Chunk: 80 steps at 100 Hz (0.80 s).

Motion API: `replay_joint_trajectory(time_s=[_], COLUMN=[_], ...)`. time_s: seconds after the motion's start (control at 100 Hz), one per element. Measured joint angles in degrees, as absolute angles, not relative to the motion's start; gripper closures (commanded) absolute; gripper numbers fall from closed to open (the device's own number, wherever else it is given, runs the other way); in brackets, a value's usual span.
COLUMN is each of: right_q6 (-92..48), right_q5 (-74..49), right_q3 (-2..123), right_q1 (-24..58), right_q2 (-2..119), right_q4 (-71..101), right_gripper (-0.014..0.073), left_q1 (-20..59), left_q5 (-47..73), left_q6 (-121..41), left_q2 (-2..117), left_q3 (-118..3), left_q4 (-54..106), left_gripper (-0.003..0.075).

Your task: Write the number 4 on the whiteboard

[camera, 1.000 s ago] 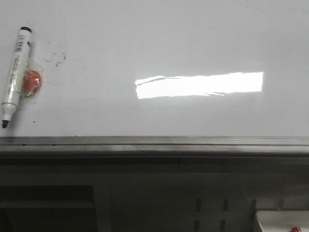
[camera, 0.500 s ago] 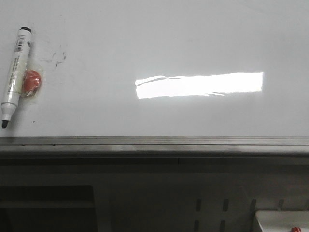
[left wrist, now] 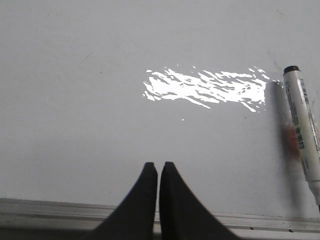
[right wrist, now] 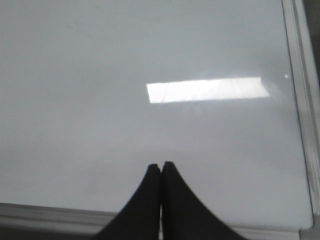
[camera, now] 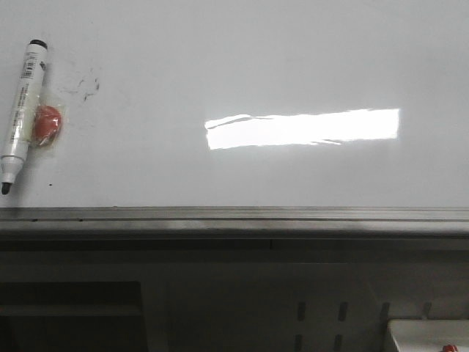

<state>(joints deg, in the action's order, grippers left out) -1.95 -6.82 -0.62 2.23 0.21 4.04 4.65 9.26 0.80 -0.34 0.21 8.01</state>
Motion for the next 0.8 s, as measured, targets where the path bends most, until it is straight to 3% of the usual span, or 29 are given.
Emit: replay_joint_trajectory(time_s=[0.22, 0.43, 0.48, 0.65, 0.8], right_q6=[-1.95, -1.95, -1.95, -1.95, -1.95], right_q5=[-13.84, -14.99, -14.4, -13.56, -13.52], right_q3=[6.11, 12.06, 12.09, 12.19, 12.18], right_q1=[2.23, 2.23, 2.23, 2.23, 2.23], right_q2=[11.6, 18.94, 19.39, 19.78, 19.78], right_q4=[4.85, 5.13, 5.26, 5.51, 5.51], right_gripper=[0.0658, 0.0658, 0.0658, 0.0658, 0.0658], left_q1=[4.65, 4.65, 4.65, 5.12, 7.66], left_q5=[14.38, 9.98, 9.37, 4.98, -0.97], left_q6=[0.8, 0.8, 0.8, 0.8, 0.8], left_q2=[6.8, 15.11, 16.44, 20.51, 25.35], left_q3=[-3.15, -6.4, -6.42, -6.42, -6.51], left_q4=[5.99, 5.38, 5.28, 6.75, 7.49], left_gripper=[0.0741, 0.0731, 0.0687, 0.0375, 0.0346])
